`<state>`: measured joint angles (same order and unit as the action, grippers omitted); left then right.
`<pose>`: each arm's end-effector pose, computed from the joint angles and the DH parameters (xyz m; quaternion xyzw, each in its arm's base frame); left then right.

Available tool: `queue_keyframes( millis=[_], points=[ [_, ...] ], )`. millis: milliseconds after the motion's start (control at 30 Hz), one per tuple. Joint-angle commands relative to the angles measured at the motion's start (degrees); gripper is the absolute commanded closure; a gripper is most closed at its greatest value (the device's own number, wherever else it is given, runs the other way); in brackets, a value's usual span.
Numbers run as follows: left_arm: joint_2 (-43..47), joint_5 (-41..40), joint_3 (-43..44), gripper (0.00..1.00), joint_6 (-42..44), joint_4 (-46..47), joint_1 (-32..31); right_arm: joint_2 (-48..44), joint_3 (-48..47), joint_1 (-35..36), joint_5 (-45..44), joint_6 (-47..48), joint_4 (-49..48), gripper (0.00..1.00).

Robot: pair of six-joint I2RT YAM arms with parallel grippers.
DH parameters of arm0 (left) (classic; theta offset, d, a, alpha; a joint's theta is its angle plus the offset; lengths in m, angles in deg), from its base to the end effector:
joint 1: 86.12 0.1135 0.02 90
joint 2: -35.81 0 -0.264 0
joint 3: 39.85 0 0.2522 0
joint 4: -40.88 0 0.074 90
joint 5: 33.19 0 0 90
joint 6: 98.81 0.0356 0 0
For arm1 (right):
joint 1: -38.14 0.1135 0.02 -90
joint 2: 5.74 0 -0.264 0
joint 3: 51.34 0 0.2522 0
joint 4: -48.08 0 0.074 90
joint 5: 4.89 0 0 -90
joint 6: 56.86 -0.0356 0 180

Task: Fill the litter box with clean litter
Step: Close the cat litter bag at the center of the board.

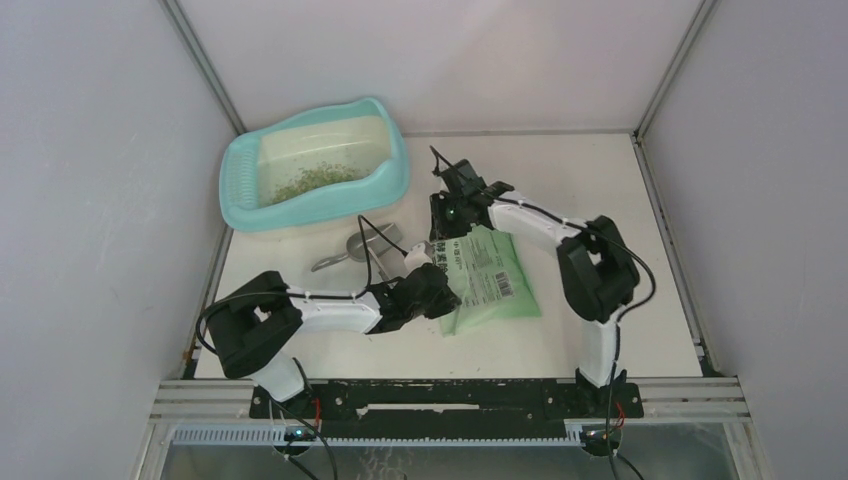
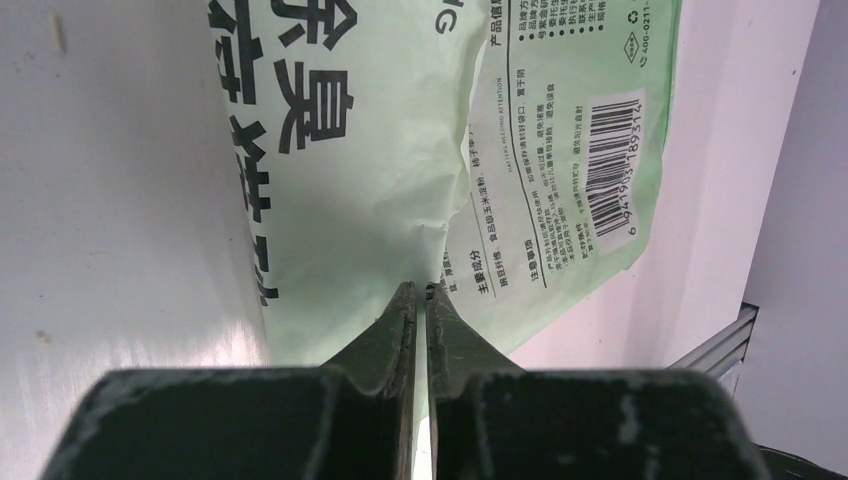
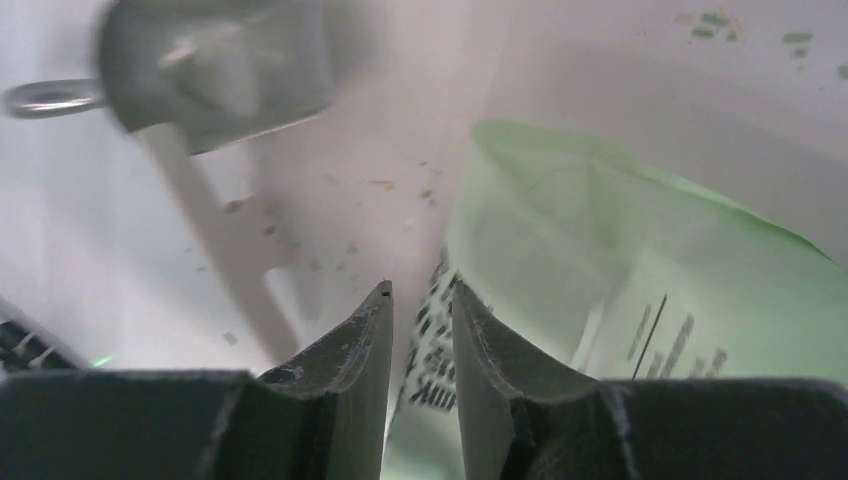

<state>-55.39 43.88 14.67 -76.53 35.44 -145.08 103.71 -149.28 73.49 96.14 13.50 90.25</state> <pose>0.1659 -0.2601 0.1539 -0.1149 0.9020 -0.3142 0.2729 0.3383 0.2483 0.2243 -0.1589 0.9328 0.2242 0.2330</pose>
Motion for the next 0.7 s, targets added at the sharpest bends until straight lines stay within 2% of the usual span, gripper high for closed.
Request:
queue_keyframes(
  millis=[0, 133, 267, 433, 533, 667],
  points=[
    [0.74, -0.42, 0.49, 0.91, -0.82, 1.85, -0.61, 7.56, -2.58, -1.78, -2.55, -0.94, 5.33, 0.65],
    [0.96, -0.17, -0.32, 0.91, -1.28, 2.34, -0.83, 12.10, -0.41, -1.95, -7.81, -1.64, 5.09, 0.66],
    [4.01, -0.51, -1.27, 0.91, -1.21, 1.54, -0.78, 10.96, 1.46, -1.71, -9.19, -1.34, 3.38, 0.66],
    [15.17, -3.32, -1.03, 0.88, 2.52, -7.48, 1.04, 3.39, 2.99, 0.20, -8.92, 0.02, 3.07, 0.63],
    [23.77, -3.10, -3.18, 0.85, 3.58, -11.10, 4.24, -0.43, 2.42, 2.19, -8.81, 1.58, 3.98, 0.61],
    [33.23, -2.98, -8.06, 0.83, 4.76, -15.88, 9.87, -3.07, 2.76, 3.95, -3.74, 3.02, 3.28, 0.58]
  ],
)
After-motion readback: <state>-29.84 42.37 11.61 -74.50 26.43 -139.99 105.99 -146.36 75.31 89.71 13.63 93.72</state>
